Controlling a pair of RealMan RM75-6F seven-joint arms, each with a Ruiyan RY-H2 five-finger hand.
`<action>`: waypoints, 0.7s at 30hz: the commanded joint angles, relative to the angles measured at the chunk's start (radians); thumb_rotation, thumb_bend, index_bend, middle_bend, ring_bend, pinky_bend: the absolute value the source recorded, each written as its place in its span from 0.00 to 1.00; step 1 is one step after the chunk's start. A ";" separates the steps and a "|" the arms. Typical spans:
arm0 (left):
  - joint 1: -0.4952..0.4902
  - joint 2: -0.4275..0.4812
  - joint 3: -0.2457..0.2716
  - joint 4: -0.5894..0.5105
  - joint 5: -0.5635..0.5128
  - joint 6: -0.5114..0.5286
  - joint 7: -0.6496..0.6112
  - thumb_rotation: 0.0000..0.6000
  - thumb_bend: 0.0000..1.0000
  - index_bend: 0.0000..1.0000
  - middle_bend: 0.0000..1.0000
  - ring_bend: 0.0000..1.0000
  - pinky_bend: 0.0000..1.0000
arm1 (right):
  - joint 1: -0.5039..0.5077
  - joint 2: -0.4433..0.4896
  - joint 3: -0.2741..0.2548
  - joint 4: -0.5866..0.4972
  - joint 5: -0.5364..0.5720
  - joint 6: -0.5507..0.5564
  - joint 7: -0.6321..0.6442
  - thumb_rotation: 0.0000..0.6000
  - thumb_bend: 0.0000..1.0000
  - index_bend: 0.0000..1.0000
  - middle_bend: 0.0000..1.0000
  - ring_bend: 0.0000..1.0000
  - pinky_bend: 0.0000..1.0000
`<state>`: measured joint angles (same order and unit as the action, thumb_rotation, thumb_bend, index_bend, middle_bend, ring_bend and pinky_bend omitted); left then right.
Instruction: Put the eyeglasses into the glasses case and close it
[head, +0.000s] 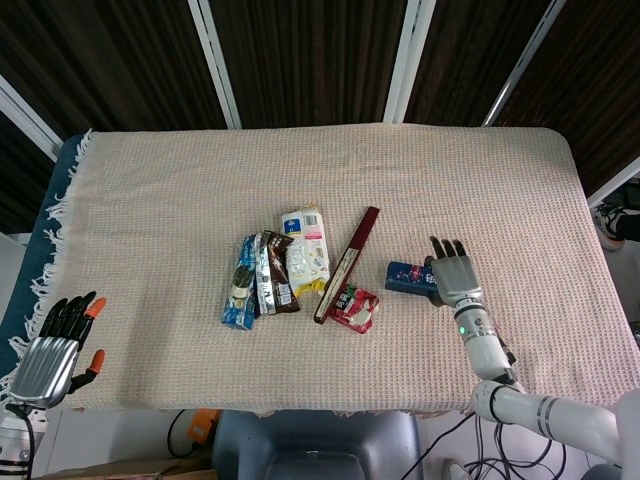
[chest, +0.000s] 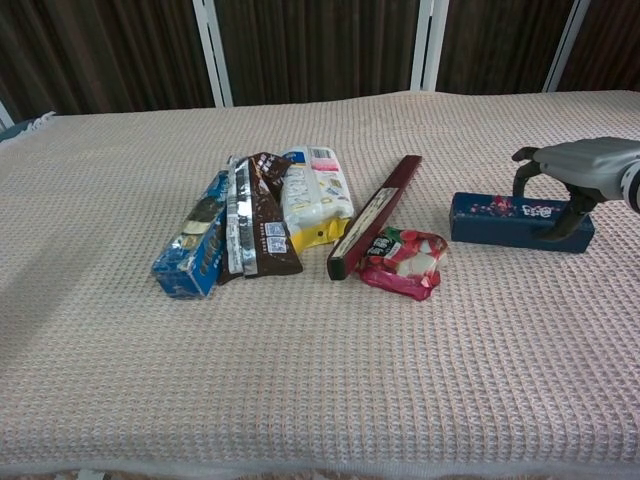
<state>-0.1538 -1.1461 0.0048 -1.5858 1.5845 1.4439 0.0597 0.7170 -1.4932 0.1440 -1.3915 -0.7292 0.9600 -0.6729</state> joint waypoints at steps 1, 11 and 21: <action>0.001 0.000 0.000 -0.001 0.000 0.002 0.000 1.00 0.43 0.00 0.00 0.00 0.03 | -0.004 0.012 -0.004 -0.013 -0.007 0.004 0.008 1.00 0.47 0.41 0.00 0.00 0.00; 0.006 0.004 0.000 0.000 0.005 0.015 -0.009 1.00 0.43 0.00 0.00 0.00 0.03 | -0.119 0.160 -0.058 -0.233 -0.227 0.186 0.119 1.00 0.27 0.00 0.00 0.00 0.00; 0.009 0.000 0.000 0.000 0.005 0.019 0.001 1.00 0.43 0.00 0.00 0.00 0.03 | -0.529 0.230 -0.265 -0.217 -0.654 0.737 0.399 1.00 0.27 0.03 0.00 0.00 0.00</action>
<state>-0.1444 -1.1456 0.0044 -1.5858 1.5896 1.4636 0.0606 0.3618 -1.2873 -0.0346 -1.6437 -1.2543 1.5053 -0.4145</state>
